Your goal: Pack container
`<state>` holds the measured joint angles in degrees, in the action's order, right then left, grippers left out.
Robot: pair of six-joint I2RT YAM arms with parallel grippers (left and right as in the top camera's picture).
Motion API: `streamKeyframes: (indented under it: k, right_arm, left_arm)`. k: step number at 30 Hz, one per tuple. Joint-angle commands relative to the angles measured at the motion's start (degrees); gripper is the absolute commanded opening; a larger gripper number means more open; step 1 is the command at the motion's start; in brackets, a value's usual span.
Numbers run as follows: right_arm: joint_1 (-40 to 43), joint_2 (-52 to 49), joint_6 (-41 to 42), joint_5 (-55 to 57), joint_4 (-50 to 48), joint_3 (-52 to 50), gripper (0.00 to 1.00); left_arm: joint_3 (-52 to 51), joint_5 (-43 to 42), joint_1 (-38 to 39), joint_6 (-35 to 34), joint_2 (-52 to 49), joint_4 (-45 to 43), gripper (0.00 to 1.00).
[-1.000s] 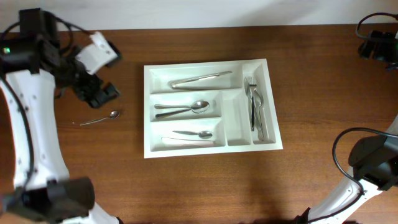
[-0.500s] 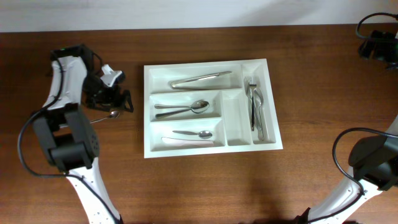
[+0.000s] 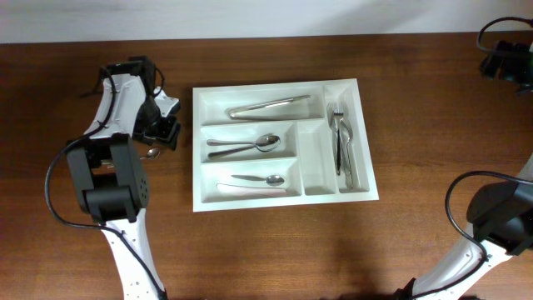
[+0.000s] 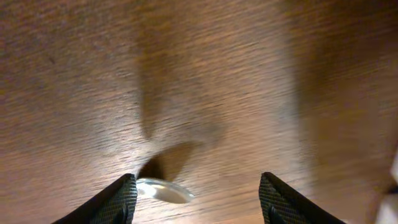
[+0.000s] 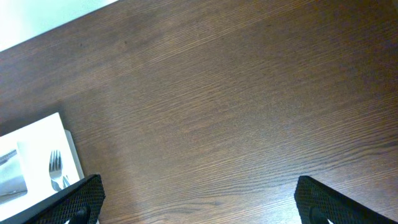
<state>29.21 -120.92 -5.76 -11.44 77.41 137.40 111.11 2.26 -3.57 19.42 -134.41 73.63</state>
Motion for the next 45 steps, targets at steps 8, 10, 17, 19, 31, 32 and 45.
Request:
streamKeyframes:
  k: [8, 10, 17, 19, 31, 32, 45]
  right_arm:
    - [0.1, 0.4, 0.5, 0.3, 0.0, -0.3, 0.99]
    - [0.1, 0.4, 0.5, 0.3, 0.0, -0.3, 0.99]
    - [0.1, 0.4, 0.5, 0.3, 0.0, -0.3, 0.99]
    - [0.1, 0.4, 0.5, 0.3, 0.0, -0.3, 0.99]
    - [0.1, 0.4, 0.5, 0.3, 0.0, -0.3, 0.99]
    - [0.1, 0.4, 0.5, 0.3, 0.0, -0.3, 0.99]
    - [0.1, 0.4, 0.5, 0.3, 0.0, -0.3, 0.99]
  left_arm:
    - [-5.5, 8.1, 0.0, 10.9, -0.4, -3.8, 0.40]
    - [-6.6, 8.1, 0.0, 13.8, -0.4, -5.0, 0.30]
    - [-9.1, 8.1, 0.1, 14.5, -0.4, -9.2, 0.10]
    - [-9.3, 8.1, 0.1, 14.5, -0.4, -9.2, 0.02]
    - [-9.3, 11.4, 0.1, 14.5, -0.4, -8.0, 0.02]
    - [-9.3, 11.8, 0.1, 14.5, -0.3, -7.7, 0.02]
    - [2.7, 12.0, 1.0, 20.6, 7.5, 4.3, 0.01]
